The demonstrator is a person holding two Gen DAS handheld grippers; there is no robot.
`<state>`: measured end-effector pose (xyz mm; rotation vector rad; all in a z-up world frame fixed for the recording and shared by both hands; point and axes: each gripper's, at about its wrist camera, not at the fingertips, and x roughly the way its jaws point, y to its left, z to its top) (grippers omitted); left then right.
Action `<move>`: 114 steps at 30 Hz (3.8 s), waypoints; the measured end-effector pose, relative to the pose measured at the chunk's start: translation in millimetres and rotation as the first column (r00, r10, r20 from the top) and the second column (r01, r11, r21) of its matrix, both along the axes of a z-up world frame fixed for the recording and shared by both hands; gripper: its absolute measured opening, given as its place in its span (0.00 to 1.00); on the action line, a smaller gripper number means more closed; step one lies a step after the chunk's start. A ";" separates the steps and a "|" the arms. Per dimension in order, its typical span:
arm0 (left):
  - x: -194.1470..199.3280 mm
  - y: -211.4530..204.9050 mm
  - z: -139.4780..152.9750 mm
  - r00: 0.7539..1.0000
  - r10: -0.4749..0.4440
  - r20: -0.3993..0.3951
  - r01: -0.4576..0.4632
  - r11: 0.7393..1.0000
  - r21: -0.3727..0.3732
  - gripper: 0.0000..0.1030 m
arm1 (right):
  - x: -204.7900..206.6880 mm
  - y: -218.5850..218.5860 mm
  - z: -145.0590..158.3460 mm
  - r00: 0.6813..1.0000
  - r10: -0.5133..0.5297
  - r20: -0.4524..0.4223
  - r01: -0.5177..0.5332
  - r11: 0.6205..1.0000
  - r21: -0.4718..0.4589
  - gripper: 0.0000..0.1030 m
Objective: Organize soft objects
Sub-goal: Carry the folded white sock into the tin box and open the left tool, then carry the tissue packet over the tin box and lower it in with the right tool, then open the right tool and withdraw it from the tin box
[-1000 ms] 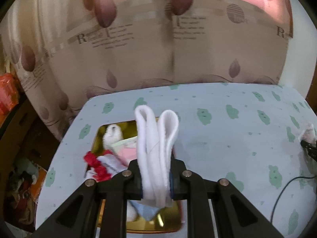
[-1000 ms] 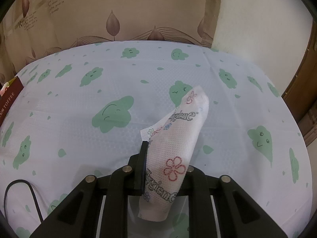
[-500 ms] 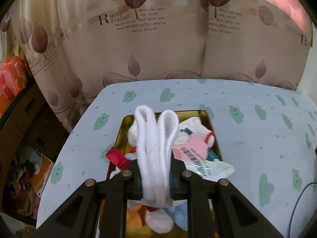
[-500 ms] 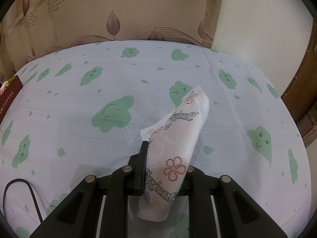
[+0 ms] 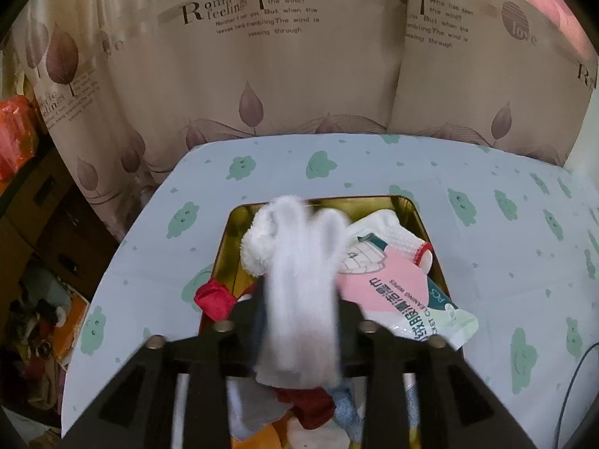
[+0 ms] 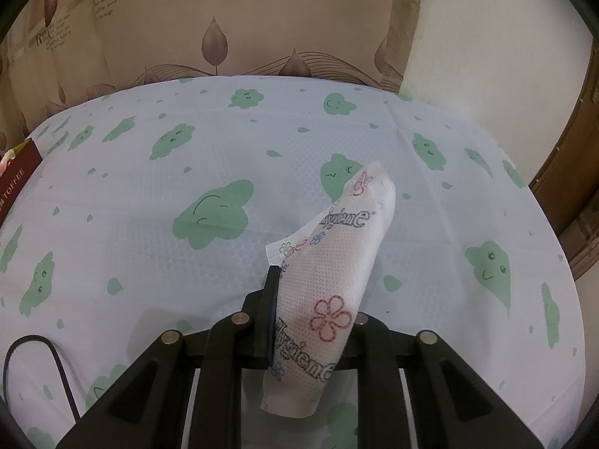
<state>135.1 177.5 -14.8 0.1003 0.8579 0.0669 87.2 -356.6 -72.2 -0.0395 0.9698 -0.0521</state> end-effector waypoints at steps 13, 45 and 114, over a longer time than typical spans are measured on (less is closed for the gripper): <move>-23.1 -5.1 20.4 0.997 -0.020 0.068 0.016 0.998 0.060 0.56 | 0.0 -0.5 0.2 1.000 0.001 0.000 -0.001 1.000 -0.009 0.17; -105.1 21.9 10.6 0.990 0.096 0.107 -0.098 0.995 0.017 0.56 | 3.8 180.2 87.0 0.945 0.321 0.066 -0.325 0.944 0.061 0.14; -107.0 55.5 17.2 0.969 0.202 0.141 -0.201 0.979 -0.017 0.56 | 20.4 454.1 50.4 0.816 0.574 0.073 -0.577 0.801 0.158 0.59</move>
